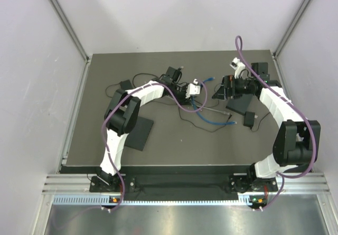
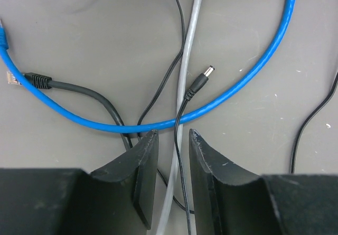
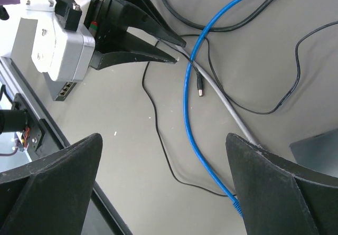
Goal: Insert the plug into the switch port
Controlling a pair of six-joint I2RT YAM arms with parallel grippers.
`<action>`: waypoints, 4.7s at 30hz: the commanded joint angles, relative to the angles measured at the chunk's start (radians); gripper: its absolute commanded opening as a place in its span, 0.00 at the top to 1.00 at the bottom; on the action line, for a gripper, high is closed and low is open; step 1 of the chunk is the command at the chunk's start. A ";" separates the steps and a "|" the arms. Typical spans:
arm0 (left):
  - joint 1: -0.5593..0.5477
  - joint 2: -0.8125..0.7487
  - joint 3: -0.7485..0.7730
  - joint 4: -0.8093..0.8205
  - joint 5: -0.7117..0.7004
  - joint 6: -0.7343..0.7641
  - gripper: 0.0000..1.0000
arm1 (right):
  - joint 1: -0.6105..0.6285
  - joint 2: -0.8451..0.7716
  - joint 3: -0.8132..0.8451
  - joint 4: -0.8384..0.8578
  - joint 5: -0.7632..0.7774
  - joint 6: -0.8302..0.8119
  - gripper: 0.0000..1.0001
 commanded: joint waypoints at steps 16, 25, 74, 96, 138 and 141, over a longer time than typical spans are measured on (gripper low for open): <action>0.001 0.031 0.069 -0.034 0.023 -0.012 0.99 | -0.020 -0.002 0.011 0.011 -0.028 -0.016 0.00; 0.049 -0.087 0.073 -0.007 0.098 -0.183 1.00 | -0.020 0.019 0.069 0.000 -0.042 -0.015 0.00; 0.182 -0.356 -0.534 1.573 -0.007 -2.390 1.00 | 0.286 0.168 0.179 1.033 0.039 0.732 0.48; 0.200 -0.383 -0.562 1.594 0.039 -2.356 0.42 | 0.309 0.199 0.250 0.855 0.038 0.596 1.00; 0.239 -0.756 -0.608 0.817 0.264 -1.372 0.47 | 0.377 0.165 0.284 0.697 0.007 0.526 1.00; 0.228 -0.736 -0.574 0.730 0.218 -1.253 0.46 | 0.378 0.168 0.276 0.732 -0.028 0.560 1.00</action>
